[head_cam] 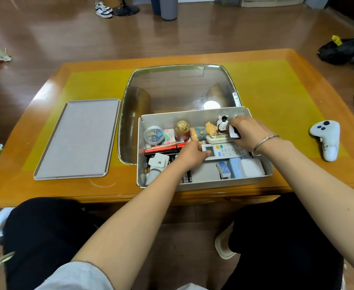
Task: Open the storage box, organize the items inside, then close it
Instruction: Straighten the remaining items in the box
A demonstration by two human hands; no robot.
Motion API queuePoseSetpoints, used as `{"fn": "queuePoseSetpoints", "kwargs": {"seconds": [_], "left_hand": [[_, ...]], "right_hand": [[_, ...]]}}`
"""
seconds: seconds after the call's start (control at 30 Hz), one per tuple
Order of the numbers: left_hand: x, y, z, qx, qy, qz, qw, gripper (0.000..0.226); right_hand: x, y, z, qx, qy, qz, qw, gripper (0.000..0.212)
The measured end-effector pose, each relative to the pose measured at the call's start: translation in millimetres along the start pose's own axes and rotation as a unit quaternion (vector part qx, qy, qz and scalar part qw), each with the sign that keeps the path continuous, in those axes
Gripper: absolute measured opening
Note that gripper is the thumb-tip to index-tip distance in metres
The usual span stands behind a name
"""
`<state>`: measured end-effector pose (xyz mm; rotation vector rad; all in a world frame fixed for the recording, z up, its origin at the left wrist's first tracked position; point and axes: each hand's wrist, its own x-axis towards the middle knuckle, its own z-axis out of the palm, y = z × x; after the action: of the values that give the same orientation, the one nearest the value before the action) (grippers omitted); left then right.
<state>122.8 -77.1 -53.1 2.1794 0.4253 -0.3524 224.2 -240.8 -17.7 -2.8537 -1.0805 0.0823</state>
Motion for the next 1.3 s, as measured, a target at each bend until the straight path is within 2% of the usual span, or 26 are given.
{"fn": "queuePoseSetpoints", "kwargs": {"seconds": [0.1,0.23,0.33,0.47,0.63,0.77,0.87,1.0,1.13,1.3], "left_hand": [[-2,-1,-2,-0.01,-0.005,0.001,1.0,0.034],[-6,-2,-2,-0.036,-0.016,0.006,0.999,0.034],[-9,0,-2,-0.046,-0.026,0.002,0.999,0.019],[-11,-1,-4,-0.06,-0.042,0.013,0.997,0.014],[-14,-4,-7,-0.138,-0.052,0.019,0.989,0.024],[-15,-7,-13,-0.153,-0.03,0.04,0.987,0.024],[-16,-7,-24,-0.172,-0.005,0.071,0.983,0.012],[-21,-10,-47,-0.187,0.042,0.085,0.978,0.015],[-24,-10,-70,-0.121,0.115,0.109,0.98,0.026],[-25,1,-81,-0.049,0.145,0.138,0.978,0.026]], "right_hand": [[2,-4,1,-0.053,-0.026,-0.025,0.998,0.017],[3,-6,2,-0.095,-0.002,-0.038,0.995,0.02],[6,-8,3,-0.104,0.013,-0.052,0.993,0.02],[7,-11,4,-0.104,0.032,-0.064,0.992,0.016],[-2,-5,6,-0.064,0.065,-0.059,0.994,0.019],[-8,-4,3,-0.001,0.136,-0.059,0.989,0.022],[-14,-3,-2,0.032,0.218,-0.062,0.973,0.02],[-21,-3,-9,0.048,0.271,-0.061,0.96,0.036],[-32,-4,-10,0.061,0.31,-0.05,0.948,0.037],[-46,-5,3,0.027,0.334,-0.049,0.941,0.033]]}}
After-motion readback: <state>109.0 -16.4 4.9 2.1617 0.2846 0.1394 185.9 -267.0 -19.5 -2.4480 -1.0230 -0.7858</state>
